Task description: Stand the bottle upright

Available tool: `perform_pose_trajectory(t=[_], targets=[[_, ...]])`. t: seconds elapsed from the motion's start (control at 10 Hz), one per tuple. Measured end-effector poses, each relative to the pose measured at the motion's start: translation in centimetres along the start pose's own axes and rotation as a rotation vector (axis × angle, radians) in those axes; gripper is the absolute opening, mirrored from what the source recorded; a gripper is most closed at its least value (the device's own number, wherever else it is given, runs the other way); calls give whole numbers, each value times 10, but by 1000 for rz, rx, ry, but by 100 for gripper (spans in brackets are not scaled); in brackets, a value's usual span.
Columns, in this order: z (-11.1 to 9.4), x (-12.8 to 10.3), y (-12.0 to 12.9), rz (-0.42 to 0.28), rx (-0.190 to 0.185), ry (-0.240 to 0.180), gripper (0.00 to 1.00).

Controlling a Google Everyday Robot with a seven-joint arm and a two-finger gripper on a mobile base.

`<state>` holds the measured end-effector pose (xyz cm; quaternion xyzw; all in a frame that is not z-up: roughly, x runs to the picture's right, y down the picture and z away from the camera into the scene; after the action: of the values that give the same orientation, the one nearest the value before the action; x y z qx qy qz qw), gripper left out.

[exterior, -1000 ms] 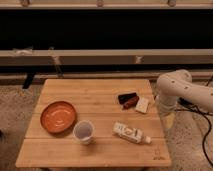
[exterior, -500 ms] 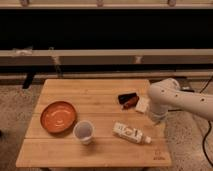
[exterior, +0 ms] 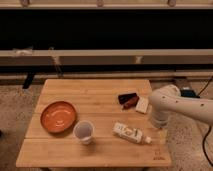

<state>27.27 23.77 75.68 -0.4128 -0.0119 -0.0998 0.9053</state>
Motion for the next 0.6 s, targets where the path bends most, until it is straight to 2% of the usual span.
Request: perform_pose_trajectory(t=[0.1, 0.6], targets=[[5, 3, 6, 23, -4, -8, 80], [22, -6, 1, 98, 13, -62, 80]])
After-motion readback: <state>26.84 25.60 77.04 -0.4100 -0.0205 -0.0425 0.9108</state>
